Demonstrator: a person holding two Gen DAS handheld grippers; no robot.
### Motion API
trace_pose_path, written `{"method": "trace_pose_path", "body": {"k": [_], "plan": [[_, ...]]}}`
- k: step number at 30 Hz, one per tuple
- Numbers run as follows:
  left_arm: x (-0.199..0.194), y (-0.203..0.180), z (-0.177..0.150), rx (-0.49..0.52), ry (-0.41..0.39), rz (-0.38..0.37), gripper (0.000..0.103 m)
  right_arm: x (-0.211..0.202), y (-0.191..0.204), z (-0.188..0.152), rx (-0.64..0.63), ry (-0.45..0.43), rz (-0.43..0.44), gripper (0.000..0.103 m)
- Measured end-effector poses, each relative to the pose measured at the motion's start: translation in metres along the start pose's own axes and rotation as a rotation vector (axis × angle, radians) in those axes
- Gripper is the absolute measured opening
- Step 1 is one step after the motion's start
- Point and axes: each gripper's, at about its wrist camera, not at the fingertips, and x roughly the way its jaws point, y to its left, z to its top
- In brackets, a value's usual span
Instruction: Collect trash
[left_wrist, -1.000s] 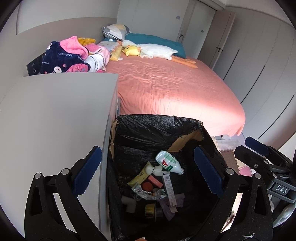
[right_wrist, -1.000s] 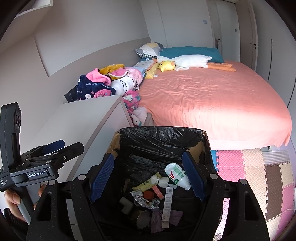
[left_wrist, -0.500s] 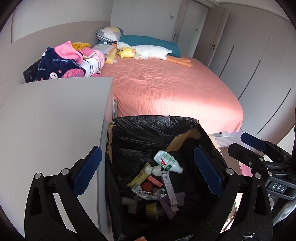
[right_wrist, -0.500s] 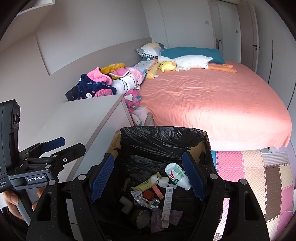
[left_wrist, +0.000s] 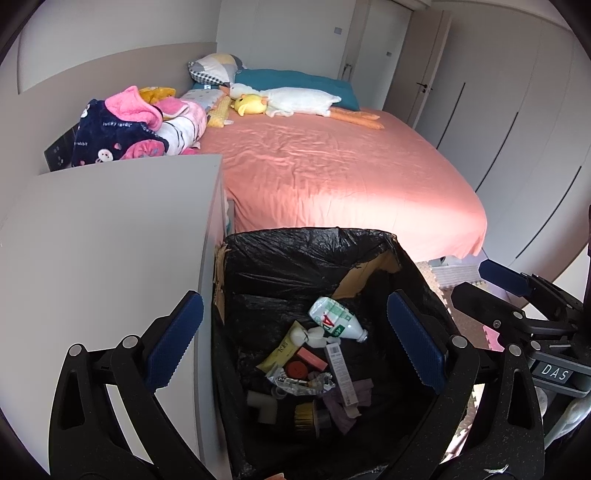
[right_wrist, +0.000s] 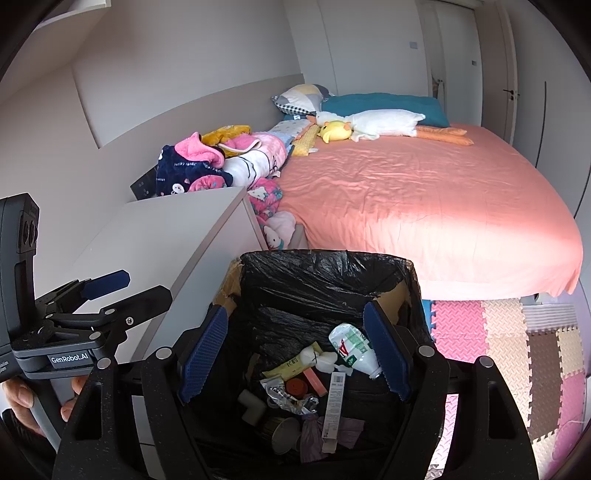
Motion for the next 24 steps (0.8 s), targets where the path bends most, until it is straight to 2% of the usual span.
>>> {"method": "trace_pose_path", "body": {"k": [15, 24], "plan": [[-0.006, 0.001, 0.003, -0.023, -0.032, -0.036, 0.096, 0.001, 0.0, 0.0, -0.002, 0.003, -0.001, 0.076], [-0.015, -0.001, 0.003, -0.017, -0.08, -0.008, 0.096, 0.0, 0.0, -0.002, -0.006, 0.003, -0.001, 0.076]]}}
